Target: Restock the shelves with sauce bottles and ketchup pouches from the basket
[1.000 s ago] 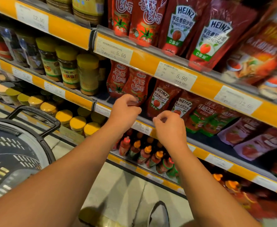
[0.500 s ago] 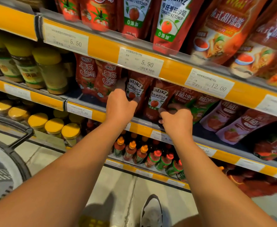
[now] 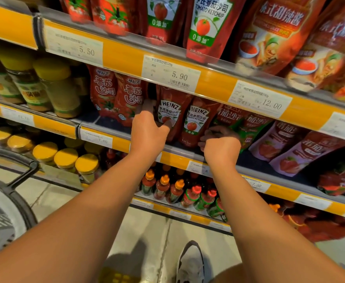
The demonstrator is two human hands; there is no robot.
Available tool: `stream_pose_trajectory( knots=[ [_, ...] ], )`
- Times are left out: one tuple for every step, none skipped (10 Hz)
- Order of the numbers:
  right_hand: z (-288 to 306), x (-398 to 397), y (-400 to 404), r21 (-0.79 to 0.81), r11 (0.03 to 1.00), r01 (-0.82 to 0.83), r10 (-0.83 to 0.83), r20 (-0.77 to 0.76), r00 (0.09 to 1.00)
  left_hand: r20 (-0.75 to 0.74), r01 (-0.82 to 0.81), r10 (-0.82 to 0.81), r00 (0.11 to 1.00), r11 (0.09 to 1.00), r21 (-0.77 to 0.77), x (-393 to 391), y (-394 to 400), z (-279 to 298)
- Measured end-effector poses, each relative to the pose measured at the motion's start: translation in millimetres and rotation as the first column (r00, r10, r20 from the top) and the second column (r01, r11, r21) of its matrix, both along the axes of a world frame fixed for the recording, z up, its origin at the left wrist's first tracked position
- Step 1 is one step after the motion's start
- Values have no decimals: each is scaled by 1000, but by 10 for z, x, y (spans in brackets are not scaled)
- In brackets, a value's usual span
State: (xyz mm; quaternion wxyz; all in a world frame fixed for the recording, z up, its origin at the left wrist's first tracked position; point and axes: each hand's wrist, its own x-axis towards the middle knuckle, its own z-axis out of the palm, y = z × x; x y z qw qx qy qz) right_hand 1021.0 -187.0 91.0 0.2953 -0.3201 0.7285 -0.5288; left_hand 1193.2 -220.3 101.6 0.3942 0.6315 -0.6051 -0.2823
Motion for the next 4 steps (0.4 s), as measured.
stream_pose_trajectory(
  knots=[
    [17,-7,55,11,1000,12,-12,-44,999,5,17,-17,1000,1000,4,12,12,3],
    [77,14,144,24,1000,13,-10,-87,996,-13,38,-38,999,999,-7,37,31,-2],
    [130,100,250,50,999,-20,26,-127,992,-124,134,-131,984,991,15,107,78,-25],
    [177,171,342,133,984,-121,138,-123,983,-216,211,-189,958,974,83,219,187,1]
  ],
)
